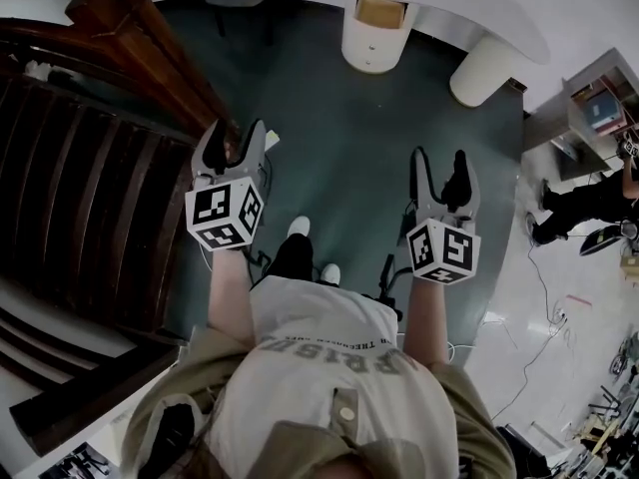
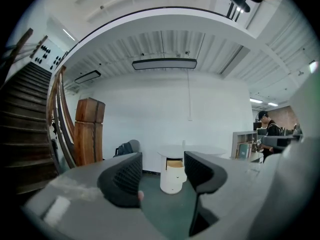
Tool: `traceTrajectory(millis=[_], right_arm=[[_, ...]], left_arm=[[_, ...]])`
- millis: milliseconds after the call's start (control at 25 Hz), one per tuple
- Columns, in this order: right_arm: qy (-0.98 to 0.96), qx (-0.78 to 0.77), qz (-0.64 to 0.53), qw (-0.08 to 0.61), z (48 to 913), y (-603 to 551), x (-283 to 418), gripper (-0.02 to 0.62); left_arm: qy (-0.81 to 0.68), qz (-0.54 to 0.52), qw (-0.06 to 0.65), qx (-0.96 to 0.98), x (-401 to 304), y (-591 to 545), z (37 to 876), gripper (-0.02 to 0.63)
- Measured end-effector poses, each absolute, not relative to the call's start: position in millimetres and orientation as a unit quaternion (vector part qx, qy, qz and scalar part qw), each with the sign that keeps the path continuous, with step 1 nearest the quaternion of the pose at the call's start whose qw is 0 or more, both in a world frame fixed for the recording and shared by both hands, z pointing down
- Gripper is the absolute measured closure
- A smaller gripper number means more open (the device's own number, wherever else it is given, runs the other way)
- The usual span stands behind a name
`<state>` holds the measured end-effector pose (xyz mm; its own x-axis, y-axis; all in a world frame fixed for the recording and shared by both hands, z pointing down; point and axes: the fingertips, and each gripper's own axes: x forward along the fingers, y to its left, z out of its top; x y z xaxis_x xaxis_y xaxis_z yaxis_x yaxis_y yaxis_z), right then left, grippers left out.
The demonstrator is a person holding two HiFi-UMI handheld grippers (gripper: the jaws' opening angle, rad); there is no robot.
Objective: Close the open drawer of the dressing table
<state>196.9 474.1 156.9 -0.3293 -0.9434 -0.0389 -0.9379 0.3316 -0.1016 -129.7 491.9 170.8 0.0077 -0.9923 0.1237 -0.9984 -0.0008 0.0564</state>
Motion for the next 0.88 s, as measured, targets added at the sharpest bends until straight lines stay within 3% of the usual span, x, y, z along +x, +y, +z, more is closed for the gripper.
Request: traceTrajectory(millis=[880], right_arm=[[0.782, -0.621, -0.034, 0.037, 163, 306, 112, 0.284]], left_arm=[[-0.635, 0.024, 0.067, 0.769, -196, 277, 177, 0.342]])
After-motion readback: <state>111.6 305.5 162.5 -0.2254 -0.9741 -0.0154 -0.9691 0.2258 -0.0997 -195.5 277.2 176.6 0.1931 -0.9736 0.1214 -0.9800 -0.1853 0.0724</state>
